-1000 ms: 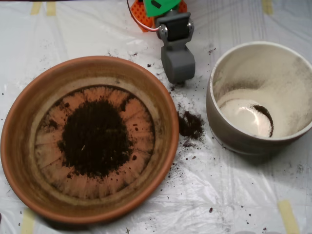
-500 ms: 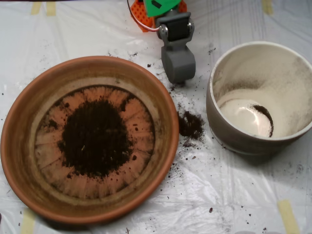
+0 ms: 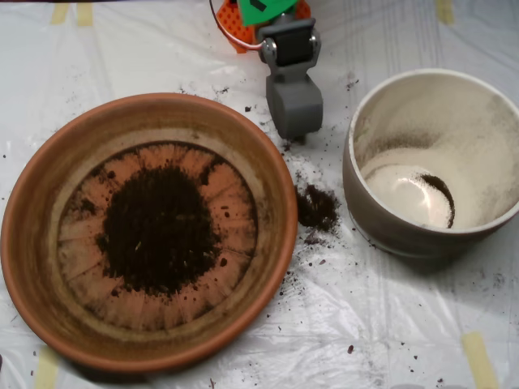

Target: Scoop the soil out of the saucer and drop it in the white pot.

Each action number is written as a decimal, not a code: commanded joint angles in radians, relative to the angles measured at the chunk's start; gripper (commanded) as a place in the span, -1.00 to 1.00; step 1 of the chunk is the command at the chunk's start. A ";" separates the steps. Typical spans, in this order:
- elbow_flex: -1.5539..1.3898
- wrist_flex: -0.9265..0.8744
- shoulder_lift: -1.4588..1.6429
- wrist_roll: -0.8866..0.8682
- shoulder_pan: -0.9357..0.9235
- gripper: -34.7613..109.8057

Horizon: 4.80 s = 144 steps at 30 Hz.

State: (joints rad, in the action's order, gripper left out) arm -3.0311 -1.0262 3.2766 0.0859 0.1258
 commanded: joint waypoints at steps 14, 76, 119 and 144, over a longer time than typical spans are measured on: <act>0.433 0.046 -0.204 -0.057 -0.218 -0.12; 1.493 -0.129 -2.040 0.107 -0.574 -0.09; 1.005 0.094 -1.112 0.167 -0.359 -0.53; 1.698 -0.216 -1.468 0.147 0.110 -0.53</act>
State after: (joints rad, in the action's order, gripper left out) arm -1.4803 -1.2195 1.8009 0.2362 0.1626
